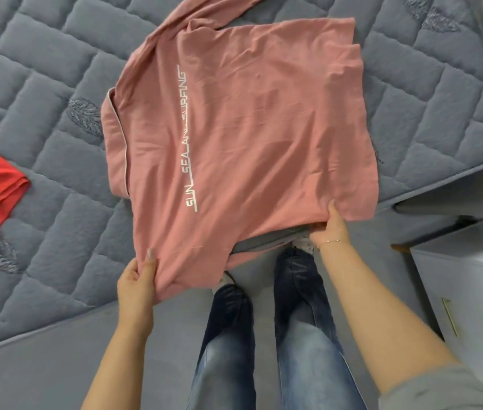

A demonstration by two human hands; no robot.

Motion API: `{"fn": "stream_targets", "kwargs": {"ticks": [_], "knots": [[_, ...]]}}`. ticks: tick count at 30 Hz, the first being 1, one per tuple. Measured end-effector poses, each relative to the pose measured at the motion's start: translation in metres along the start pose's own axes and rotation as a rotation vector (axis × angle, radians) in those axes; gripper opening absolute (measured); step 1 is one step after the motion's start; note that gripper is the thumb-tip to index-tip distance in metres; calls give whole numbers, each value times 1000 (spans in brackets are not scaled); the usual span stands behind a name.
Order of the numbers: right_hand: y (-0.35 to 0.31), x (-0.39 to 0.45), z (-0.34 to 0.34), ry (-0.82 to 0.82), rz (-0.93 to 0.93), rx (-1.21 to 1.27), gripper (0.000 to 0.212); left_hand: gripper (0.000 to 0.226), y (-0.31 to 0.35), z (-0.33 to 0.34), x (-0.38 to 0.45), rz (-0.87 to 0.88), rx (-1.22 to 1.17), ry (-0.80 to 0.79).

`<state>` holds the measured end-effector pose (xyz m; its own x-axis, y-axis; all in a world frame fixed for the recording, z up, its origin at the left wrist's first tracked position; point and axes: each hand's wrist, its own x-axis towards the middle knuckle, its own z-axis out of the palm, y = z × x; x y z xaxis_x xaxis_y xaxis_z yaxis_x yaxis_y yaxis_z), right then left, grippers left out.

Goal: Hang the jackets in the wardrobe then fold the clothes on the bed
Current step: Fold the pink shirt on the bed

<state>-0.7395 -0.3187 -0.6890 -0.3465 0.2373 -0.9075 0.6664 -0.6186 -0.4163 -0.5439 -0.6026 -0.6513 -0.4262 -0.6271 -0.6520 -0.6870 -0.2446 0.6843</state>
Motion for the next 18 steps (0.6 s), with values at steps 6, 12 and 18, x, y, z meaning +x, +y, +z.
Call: {"fn": "stream_targets", "kwargs": {"ticks": [6,12,18], "knots": [[-26,17,-42,128,-185,-78,39,33,-15,10,8,-154,183,31],[-52,13,-52,125,-172,-4,13,29,3,15,12,-356,-1,127],[-101,7,-28,200,-354,-2,34,40,36,9,-1,-487,-398,-30]]}}
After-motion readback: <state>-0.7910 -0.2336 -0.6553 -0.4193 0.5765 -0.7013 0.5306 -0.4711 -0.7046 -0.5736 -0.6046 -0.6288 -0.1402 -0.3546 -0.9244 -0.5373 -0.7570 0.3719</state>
